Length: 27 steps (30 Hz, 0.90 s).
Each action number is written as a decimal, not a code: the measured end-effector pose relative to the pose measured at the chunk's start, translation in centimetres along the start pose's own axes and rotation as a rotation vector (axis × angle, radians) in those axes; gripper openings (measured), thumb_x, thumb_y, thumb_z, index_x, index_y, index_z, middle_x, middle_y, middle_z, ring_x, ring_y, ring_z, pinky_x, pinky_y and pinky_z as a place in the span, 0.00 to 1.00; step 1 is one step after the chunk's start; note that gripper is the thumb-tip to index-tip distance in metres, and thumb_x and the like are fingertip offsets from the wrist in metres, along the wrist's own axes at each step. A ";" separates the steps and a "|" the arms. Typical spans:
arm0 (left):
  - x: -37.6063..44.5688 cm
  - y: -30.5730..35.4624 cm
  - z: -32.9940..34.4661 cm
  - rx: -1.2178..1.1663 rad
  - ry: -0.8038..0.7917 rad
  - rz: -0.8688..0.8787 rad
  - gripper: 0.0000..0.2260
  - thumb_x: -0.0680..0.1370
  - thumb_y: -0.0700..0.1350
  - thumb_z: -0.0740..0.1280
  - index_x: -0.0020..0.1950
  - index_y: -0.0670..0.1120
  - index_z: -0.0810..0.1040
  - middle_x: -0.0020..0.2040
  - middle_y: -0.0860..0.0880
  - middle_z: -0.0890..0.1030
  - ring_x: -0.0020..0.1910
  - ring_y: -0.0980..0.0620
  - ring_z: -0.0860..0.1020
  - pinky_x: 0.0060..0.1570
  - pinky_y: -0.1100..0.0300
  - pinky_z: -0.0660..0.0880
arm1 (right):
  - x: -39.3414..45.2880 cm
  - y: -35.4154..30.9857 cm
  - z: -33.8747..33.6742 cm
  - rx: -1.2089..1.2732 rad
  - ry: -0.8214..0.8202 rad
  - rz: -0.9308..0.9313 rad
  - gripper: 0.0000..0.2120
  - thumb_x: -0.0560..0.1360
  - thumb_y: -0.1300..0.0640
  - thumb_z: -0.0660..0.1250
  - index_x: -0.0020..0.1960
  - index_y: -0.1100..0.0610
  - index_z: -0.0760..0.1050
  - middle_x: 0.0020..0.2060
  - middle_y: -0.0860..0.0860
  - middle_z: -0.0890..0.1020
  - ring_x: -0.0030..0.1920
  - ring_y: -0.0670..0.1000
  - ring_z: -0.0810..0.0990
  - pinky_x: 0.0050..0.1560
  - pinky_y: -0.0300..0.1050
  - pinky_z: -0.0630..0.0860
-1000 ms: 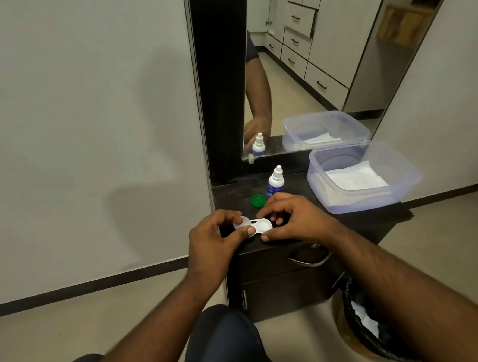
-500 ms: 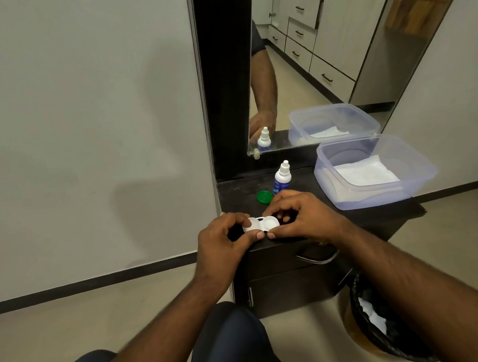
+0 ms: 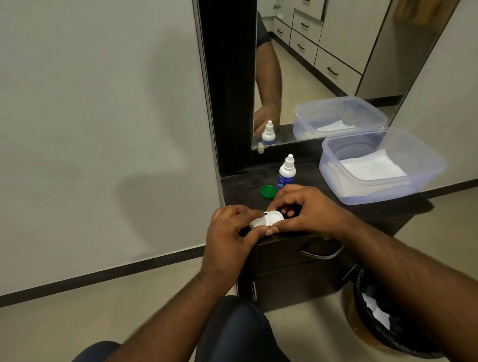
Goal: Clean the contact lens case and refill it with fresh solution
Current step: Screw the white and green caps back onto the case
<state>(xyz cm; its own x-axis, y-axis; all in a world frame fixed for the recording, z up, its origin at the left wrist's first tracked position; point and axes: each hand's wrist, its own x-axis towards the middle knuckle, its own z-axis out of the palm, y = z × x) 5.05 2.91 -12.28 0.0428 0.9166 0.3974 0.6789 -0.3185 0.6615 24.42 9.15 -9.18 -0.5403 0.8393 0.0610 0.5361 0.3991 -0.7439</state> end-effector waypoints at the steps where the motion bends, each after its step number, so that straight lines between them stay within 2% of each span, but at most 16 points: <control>1: 0.0 -0.1 0.0 -0.003 0.002 -0.003 0.14 0.71 0.51 0.73 0.55 0.51 0.83 0.50 0.54 0.81 0.51 0.61 0.70 0.48 0.72 0.65 | 0.0 0.0 0.0 0.006 0.002 0.001 0.15 0.65 0.54 0.78 0.51 0.51 0.82 0.48 0.45 0.78 0.46 0.43 0.77 0.45 0.34 0.76; 6: -0.3 -0.3 0.1 -0.028 0.023 -0.007 0.15 0.71 0.51 0.74 0.55 0.49 0.82 0.51 0.54 0.83 0.51 0.62 0.73 0.51 0.74 0.66 | 0.0 0.1 0.1 0.005 -0.001 0.005 0.15 0.65 0.54 0.78 0.51 0.51 0.82 0.47 0.44 0.79 0.46 0.42 0.77 0.44 0.34 0.75; 14: 0.3 0.1 0.2 0.002 0.029 -0.038 0.16 0.66 0.56 0.75 0.46 0.47 0.82 0.43 0.53 0.80 0.45 0.56 0.73 0.42 0.70 0.67 | 0.0 0.0 0.0 0.011 -0.003 0.021 0.14 0.67 0.55 0.77 0.51 0.50 0.82 0.47 0.42 0.78 0.47 0.40 0.77 0.44 0.31 0.74; 20: 0.1 -0.1 0.1 0.009 0.026 -0.023 0.15 0.68 0.54 0.75 0.48 0.46 0.82 0.45 0.51 0.81 0.46 0.57 0.73 0.44 0.71 0.66 | 0.1 0.0 0.0 0.026 0.002 0.028 0.14 0.66 0.56 0.77 0.51 0.50 0.82 0.47 0.44 0.79 0.46 0.42 0.77 0.45 0.33 0.75; 23: -0.1 -0.2 -0.2 -0.016 -0.010 0.009 0.14 0.70 0.53 0.74 0.51 0.47 0.82 0.49 0.53 0.82 0.49 0.58 0.74 0.47 0.71 0.67 | 0.1 0.0 0.0 0.032 0.004 0.035 0.14 0.66 0.56 0.77 0.51 0.51 0.82 0.47 0.44 0.79 0.46 0.42 0.77 0.44 0.33 0.74; 27: -0.3 -0.6 -0.8 -0.081 -0.046 0.041 0.14 0.72 0.45 0.73 0.57 0.47 0.82 0.55 0.51 0.83 0.56 0.56 0.76 0.58 0.61 0.72 | 0.2 0.1 0.0 0.032 0.008 0.042 0.15 0.65 0.56 0.78 0.51 0.52 0.82 0.47 0.45 0.79 0.45 0.45 0.77 0.43 0.35 0.75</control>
<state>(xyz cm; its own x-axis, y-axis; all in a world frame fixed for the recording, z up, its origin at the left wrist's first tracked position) 4.08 2.62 -12.29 0.1047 0.9119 0.3969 0.6144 -0.3731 0.6952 24.35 9.33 -9.24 -0.5127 0.8579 0.0346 0.5370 0.3518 -0.7667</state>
